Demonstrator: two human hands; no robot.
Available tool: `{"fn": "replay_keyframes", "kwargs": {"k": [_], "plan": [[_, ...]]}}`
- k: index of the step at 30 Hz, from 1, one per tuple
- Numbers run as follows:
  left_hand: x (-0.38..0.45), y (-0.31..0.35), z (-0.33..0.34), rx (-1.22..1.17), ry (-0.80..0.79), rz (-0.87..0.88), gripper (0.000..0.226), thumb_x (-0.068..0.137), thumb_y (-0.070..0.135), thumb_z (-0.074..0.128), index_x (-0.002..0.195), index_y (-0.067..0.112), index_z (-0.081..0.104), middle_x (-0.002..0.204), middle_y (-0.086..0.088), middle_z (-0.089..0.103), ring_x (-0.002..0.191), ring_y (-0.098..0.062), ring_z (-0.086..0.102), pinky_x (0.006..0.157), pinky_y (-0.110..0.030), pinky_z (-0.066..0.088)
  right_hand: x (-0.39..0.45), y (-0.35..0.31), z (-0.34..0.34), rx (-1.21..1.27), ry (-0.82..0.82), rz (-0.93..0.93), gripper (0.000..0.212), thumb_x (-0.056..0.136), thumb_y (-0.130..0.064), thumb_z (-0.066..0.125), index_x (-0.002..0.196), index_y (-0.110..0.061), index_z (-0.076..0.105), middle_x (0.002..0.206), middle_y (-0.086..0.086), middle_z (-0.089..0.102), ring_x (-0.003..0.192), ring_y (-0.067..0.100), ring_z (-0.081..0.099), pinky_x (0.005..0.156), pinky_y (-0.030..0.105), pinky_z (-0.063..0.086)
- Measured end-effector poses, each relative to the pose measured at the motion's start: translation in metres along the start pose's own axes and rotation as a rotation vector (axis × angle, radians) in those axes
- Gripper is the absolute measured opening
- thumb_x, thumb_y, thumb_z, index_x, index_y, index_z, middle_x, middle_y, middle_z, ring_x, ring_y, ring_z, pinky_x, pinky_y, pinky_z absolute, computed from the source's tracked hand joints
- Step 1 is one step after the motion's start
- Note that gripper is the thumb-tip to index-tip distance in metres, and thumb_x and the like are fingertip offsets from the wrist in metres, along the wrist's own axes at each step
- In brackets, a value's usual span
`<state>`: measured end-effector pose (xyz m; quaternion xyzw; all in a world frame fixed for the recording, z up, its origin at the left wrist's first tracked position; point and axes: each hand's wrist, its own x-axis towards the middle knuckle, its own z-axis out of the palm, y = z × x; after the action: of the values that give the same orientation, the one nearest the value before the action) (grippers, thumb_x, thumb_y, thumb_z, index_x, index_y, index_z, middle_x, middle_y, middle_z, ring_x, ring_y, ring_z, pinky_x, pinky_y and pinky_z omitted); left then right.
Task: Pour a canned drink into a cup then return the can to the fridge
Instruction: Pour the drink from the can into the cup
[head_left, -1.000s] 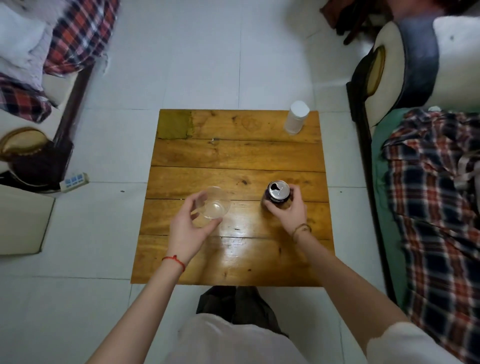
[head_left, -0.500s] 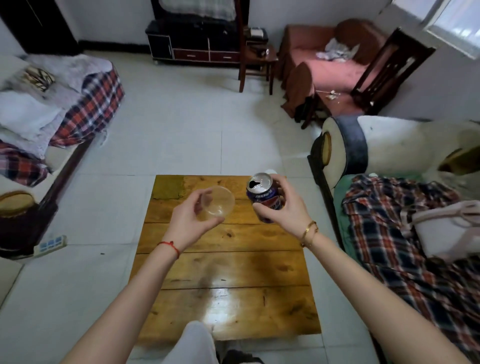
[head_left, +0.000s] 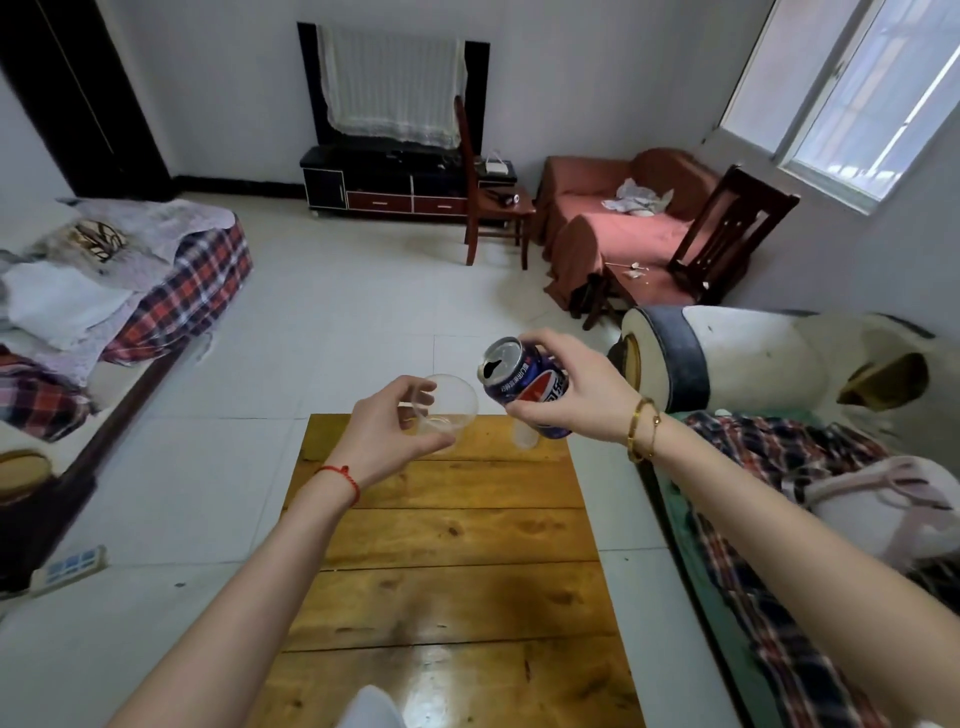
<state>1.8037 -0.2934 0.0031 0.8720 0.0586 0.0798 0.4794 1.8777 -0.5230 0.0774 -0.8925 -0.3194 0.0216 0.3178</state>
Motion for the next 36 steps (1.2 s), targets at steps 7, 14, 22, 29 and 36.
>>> {"fn": "replay_keyframes", "kwargs": {"k": [7,14,22,29,36], "plan": [[0.002,0.004,-0.006,0.004,0.018,-0.001,0.061,0.065,0.032,0.087,0.119,0.025,0.059,0.11,0.007,0.065,0.1,-0.01,0.063,0.077,-0.008,0.045,0.018,-0.017,-0.019,-0.124,-0.038,-0.051,0.065,0.068,-0.041,0.079,0.124,-0.029,0.048,0.112,0.0,0.055,0.102,0.017,0.056,0.092,0.037,0.051],[0.002,0.005,-0.007,0.001,0.021,-0.011,0.06,0.066,0.035,0.086,0.118,0.026,0.057,0.112,0.006,0.064,0.1,-0.01,0.062,0.072,-0.007,0.044,0.032,-0.032,-0.032,-0.237,-0.069,-0.101,0.066,0.069,-0.04,0.079,0.126,-0.026,0.047,0.109,0.001,0.05,0.099,0.017,0.054,0.088,0.028,0.048],[-0.002,0.006,-0.005,-0.007,0.029,-0.025,0.06,0.067,0.035,0.086,0.119,0.025,0.057,0.112,0.005,0.063,0.101,-0.012,0.062,0.07,-0.008,0.045,0.04,-0.042,-0.04,-0.334,-0.109,-0.13,0.068,0.067,-0.042,0.078,0.126,-0.026,0.047,0.109,-0.001,0.048,0.098,0.017,0.053,0.087,0.031,0.051],[-0.007,0.006,-0.005,-0.003,0.04,-0.039,0.061,0.067,0.033,0.085,0.12,0.023,0.057,0.113,0.004,0.063,0.097,-0.01,0.06,0.063,-0.004,0.043,0.042,-0.047,-0.043,-0.375,-0.126,-0.122,0.069,0.066,-0.043,0.077,0.126,-0.028,0.046,0.11,0.002,0.05,0.098,0.02,0.054,0.086,0.035,0.054],[-0.009,0.005,-0.008,-0.012,0.046,-0.044,0.062,0.067,0.034,0.085,0.122,0.022,0.057,0.114,0.004,0.063,0.095,-0.008,0.06,0.065,-0.005,0.042,0.042,-0.053,-0.043,-0.394,-0.13,-0.118,0.069,0.067,-0.042,0.077,0.126,-0.028,0.046,0.109,0.003,0.05,0.097,0.02,0.054,0.085,0.036,0.054]]}}
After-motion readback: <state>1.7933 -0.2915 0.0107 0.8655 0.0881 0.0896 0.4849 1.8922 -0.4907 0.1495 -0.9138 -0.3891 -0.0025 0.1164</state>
